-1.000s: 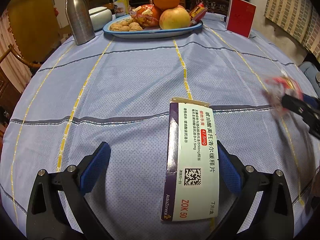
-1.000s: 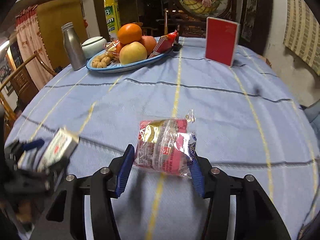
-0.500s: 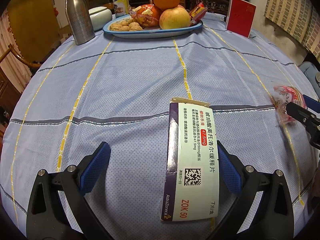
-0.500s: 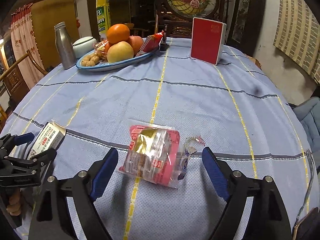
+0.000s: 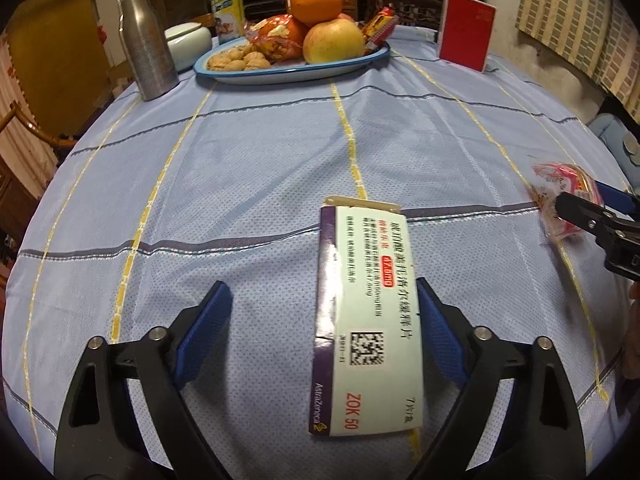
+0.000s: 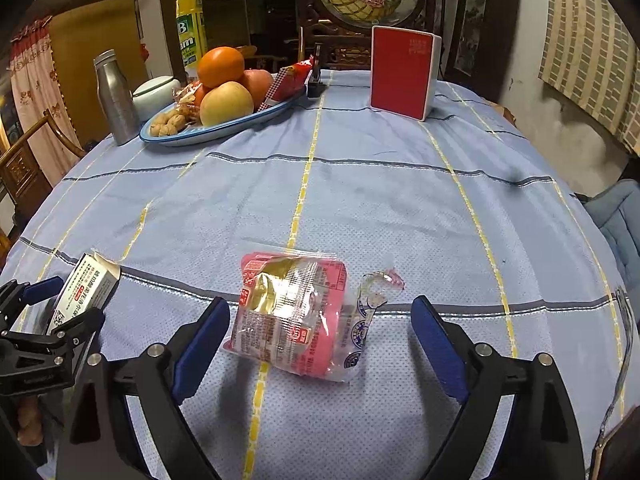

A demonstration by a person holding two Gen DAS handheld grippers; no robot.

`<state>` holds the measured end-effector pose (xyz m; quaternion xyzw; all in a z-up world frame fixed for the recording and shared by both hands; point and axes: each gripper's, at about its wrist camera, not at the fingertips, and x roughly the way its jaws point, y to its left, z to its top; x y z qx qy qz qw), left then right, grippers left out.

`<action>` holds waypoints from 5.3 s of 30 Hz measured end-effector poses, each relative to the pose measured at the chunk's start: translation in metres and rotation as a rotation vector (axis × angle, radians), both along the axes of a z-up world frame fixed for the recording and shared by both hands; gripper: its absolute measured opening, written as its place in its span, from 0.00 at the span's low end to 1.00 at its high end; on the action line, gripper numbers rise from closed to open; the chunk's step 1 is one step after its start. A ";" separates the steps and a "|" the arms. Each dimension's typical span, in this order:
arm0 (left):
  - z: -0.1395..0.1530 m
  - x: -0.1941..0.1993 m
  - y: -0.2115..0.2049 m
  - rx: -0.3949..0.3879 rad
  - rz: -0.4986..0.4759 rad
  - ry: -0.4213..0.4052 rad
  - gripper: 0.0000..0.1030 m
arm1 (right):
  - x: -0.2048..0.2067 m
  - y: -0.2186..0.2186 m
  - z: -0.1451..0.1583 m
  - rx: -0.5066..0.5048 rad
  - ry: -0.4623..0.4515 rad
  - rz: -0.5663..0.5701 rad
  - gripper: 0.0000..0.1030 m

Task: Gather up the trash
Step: 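Grasp the white-and-purple medicine box with the left gripper while the right grasps the pink snack bag, then lift and carry the medicine box and snack bag toward the wastebasket with both grippers, then open the right gripper to drop the snack bag while the left drops the medicine box into the basket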

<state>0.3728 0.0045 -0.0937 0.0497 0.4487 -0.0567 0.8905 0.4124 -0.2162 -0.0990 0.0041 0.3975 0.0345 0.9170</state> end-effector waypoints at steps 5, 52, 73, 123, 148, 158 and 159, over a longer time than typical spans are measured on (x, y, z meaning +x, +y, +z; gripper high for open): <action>0.003 -0.005 -0.008 0.000 -0.059 -0.017 0.62 | 0.000 0.001 0.000 -0.010 -0.010 -0.005 0.88; 0.118 -0.243 -0.156 -0.155 -0.383 -0.420 0.43 | -0.358 -0.124 0.098 0.205 -0.429 -0.113 0.26; 0.102 -0.355 -0.297 -0.173 -0.729 -0.369 0.43 | -0.536 -0.240 0.048 0.219 -0.431 -0.416 0.27; -0.024 -0.365 -0.455 -0.003 -1.023 -0.020 0.43 | -0.565 -0.355 -0.078 0.311 -0.303 -0.829 0.77; -0.089 -0.381 -0.519 0.129 -1.102 0.059 0.48 | -0.582 -0.398 -0.131 0.572 -0.307 -0.866 0.91; -0.068 -0.388 -0.506 0.123 -1.088 -0.041 0.69 | -0.575 -0.385 -0.113 0.486 -0.297 -0.862 0.91; -0.067 -0.389 -0.505 0.120 -1.086 -0.045 0.69 | -0.576 -0.384 -0.111 0.483 -0.297 -0.863 0.91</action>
